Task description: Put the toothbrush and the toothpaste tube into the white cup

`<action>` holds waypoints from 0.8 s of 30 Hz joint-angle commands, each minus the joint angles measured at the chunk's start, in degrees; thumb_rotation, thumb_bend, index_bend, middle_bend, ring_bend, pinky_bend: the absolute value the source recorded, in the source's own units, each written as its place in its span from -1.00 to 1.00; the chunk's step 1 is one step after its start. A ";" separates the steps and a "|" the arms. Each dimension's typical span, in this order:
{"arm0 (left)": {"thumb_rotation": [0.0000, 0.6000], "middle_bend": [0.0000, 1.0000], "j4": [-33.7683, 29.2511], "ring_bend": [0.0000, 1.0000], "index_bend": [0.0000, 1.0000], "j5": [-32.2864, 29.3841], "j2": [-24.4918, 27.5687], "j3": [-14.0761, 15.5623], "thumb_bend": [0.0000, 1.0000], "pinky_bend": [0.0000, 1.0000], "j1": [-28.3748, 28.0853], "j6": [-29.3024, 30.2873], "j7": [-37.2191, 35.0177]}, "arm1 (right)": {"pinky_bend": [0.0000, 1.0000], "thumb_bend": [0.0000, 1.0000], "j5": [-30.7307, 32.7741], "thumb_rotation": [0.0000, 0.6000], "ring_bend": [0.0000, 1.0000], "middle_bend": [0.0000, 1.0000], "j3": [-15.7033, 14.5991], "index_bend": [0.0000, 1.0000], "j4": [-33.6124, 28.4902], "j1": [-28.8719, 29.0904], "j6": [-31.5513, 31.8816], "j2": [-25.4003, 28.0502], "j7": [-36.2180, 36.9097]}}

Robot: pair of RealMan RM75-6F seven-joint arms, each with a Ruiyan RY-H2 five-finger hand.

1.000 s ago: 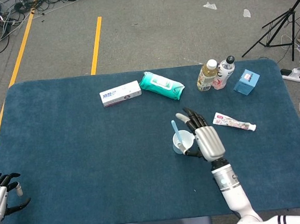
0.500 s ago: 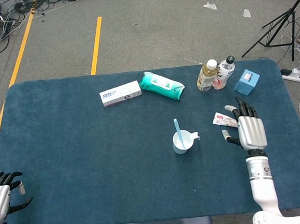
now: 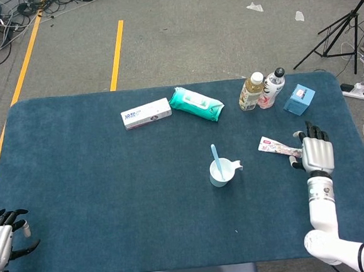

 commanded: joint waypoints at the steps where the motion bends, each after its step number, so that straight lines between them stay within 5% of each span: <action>1: 1.00 -0.46 0.12 -0.58 0.27 0.01 -0.01 0.04 -0.70 -0.78 0.06 0.02 -0.23 | -0.77 -0.56 3.62 1.00 -1.00 -0.99 1.07 -0.40 2.69 2.38 -2.37 -1.14 -2.07; 13: 1.00 -0.46 0.22 -0.58 0.27 -0.05 0.16 0.02 -0.70 -0.78 0.20 0.14 -0.83 | -0.78 -0.56 18.04 1.00 -1.00 -1.00 3.45 -0.39 12.02 10.41 -11.18 -3.77 -8.28; 24: 1.00 -0.46 0.95 -0.58 0.27 -0.22 -0.04 0.13 -0.70 -0.78 0.51 0.14 -1.84 | -0.77 -0.56 25.80 1.00 -1.00 -1.00 2.51 -0.39 19.42 14.76 -15.51 -6.64 -10.84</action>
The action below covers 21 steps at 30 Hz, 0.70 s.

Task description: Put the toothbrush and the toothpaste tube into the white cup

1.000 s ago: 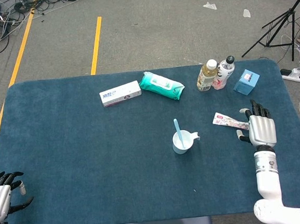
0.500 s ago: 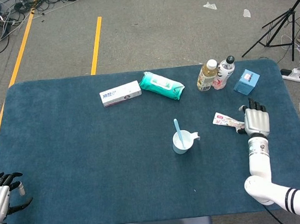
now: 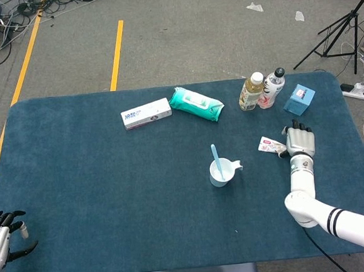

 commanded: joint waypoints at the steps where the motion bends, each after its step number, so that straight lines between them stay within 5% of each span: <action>1: 1.00 -0.46 0.13 -0.58 0.27 -0.07 -0.06 0.02 -0.70 -0.78 0.08 0.01 -0.15 | -0.78 -0.56 1.72 1.00 -1.00 -1.00 -0.38 -0.39 1.93 1.13 -1.21 -1.10 -0.53; 21: 1.00 -0.46 0.84 -0.58 0.27 -0.38 -0.31 0.10 -0.70 -0.78 0.56 -0.04 -1.11 | -0.78 -0.54 7.80 1.00 -1.00 -1.00 -1.88 -0.30 12.35 5.96 -6.06 -6.87 -3.01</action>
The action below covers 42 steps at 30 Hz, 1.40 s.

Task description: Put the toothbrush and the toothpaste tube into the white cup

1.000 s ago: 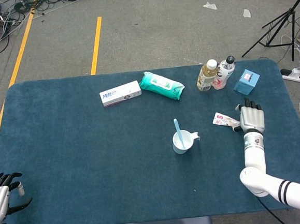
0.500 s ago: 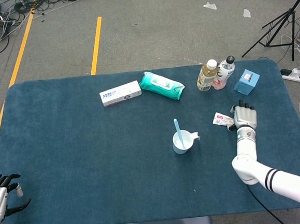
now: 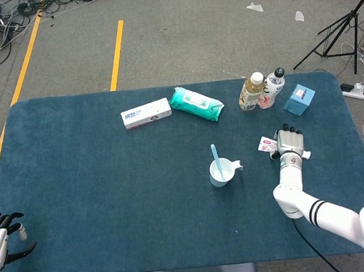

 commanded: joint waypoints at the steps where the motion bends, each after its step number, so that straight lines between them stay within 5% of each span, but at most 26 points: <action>1: 1.00 -0.46 0.06 -0.58 0.27 -0.03 0.02 0.00 -0.70 -0.78 0.07 0.04 -0.11 | -0.78 -0.54 0.72 1.00 -1.00 -1.00 -0.19 -0.29 1.15 0.62 -0.48 -0.82 -0.58; 30: 1.00 -0.46 0.33 -0.58 0.27 -0.02 -0.09 -0.06 -0.70 -0.77 0.25 -0.07 -0.43 | -0.78 -0.27 -3.60 1.00 -1.00 -0.81 -1.74 0.28 0.93 0.09 2.12 -2.31 0.92; 42: 1.00 -0.46 -0.03 -0.58 0.27 0.22 0.06 -0.21 -0.70 -0.77 0.02 -0.07 0.01 | -0.78 -0.22 -11.47 1.00 -1.00 -0.71 -0.99 0.39 -14.04 -3.83 7.64 5.27 7.41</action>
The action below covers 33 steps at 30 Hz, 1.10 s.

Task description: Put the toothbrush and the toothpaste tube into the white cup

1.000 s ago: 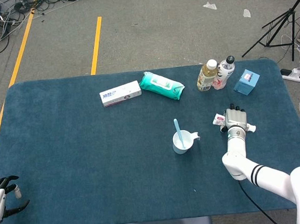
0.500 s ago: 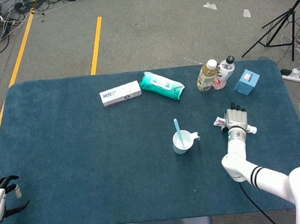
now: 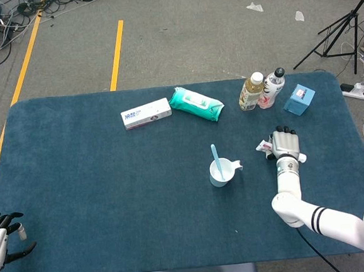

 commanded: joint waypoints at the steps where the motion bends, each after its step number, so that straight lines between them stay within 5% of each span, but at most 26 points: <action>1: 1.00 -0.46 -0.20 -0.58 0.27 0.08 0.05 -0.05 -0.70 -0.77 -0.09 0.02 0.28 | -0.78 -0.22 -3.62 1.00 -1.00 -0.71 0.48 0.39 -6.67 -2.05 2.75 4.04 3.23; 13: 1.00 -0.46 -1.30 -0.58 0.27 0.22 0.44 -0.17 -0.70 -0.77 -0.29 0.17 1.32 | -0.77 -0.21 -10.38 1.00 -1.00 -0.70 1.45 0.41 -18.60 -5.62 7.34 11.58 10.10; 33: 1.00 -0.46 -1.35 -0.58 0.27 -0.02 0.36 -0.14 -0.70 -0.77 -0.23 0.13 1.51 | -0.78 -0.20 -13.40 1.00 -1.00 -0.68 0.85 0.42 -21.19 -7.24 8.59 13.89 14.85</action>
